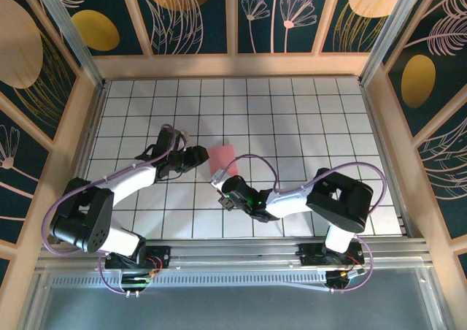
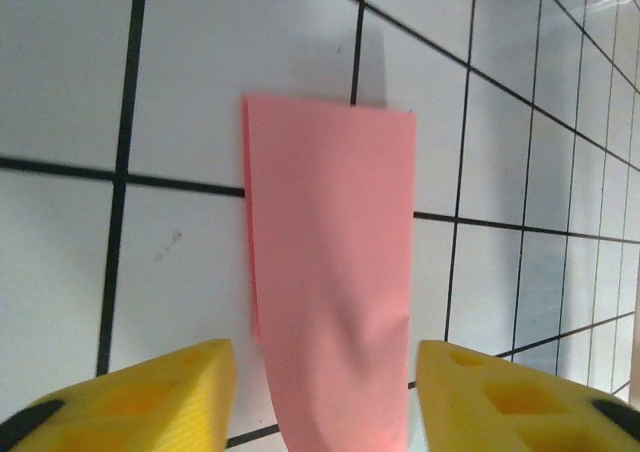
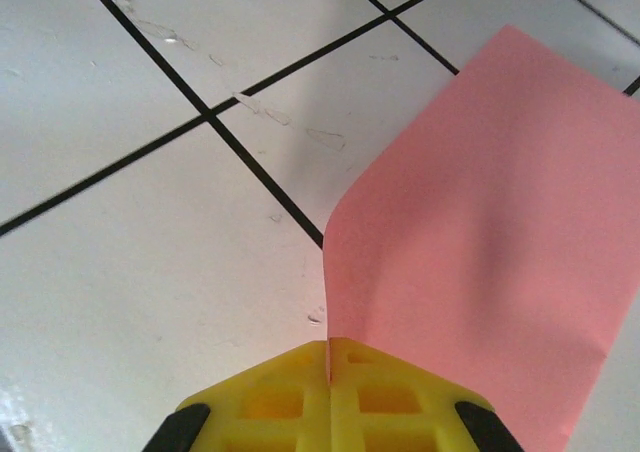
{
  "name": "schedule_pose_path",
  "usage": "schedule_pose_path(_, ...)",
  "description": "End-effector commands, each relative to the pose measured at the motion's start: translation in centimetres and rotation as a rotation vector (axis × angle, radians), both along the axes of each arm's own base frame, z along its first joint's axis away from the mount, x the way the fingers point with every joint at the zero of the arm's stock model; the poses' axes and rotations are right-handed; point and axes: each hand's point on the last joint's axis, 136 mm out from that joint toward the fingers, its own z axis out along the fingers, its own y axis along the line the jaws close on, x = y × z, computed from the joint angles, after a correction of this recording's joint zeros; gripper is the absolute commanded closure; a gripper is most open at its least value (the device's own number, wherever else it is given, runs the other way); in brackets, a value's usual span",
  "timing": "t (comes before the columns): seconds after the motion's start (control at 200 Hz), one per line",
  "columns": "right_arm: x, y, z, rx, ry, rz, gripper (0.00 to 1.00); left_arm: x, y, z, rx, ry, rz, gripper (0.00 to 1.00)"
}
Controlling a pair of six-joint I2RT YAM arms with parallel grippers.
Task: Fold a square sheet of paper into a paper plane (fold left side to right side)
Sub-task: Third fold the triangle at the center of the table.
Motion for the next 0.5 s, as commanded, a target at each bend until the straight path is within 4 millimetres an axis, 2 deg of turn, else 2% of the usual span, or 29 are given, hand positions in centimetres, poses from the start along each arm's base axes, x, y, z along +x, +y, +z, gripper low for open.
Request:
schedule_pose_path(0.0, -0.5, 1.1, 1.3, 0.107, 0.121, 0.010, 1.00, 0.4, -0.7, 0.7, 0.027, -0.022, -0.082, 0.58)
schedule_pose_path(0.11, -0.6, 1.2, 1.0, 0.167, 0.224, 0.009, 1.00, 1.3, -2.9, 0.7, -0.037, -0.020, -0.164, 0.70)
schedule_pose_path(0.25, -0.6, 1.2, 1.0, 0.236, 0.321, 0.010, 1.00, 1.9, -5.6, -0.6, -0.053, 0.011, -0.261, 0.76)
schedule_pose_path(0.285, -0.6, 1.3, 1.0, 0.249, 0.334, 0.012, 1.00, 2.3, -6.2, -0.1, -0.051, -0.002, -0.281, 0.77)
schedule_pose_path(0.31, -0.6, 1.2, 1.0, 0.253, 0.340, 0.013, 1.00, 1.9, -6.4, -1.8, -0.033, 0.039, -0.292, 0.78)
schedule_pose_path(0.34, -0.6, 1.2, 1.0, 0.254, 0.348, 0.014, 1.00, 2.4, -7.2, -1.6, -0.028, 0.030, -0.311, 0.79)
schedule_pose_path(0.495, -0.6, 0.8, 1.0, 0.277, 0.388, 0.022, 1.00, 2.6, -8.1, -5.0, 0.039, 0.090, -0.333, 0.84)
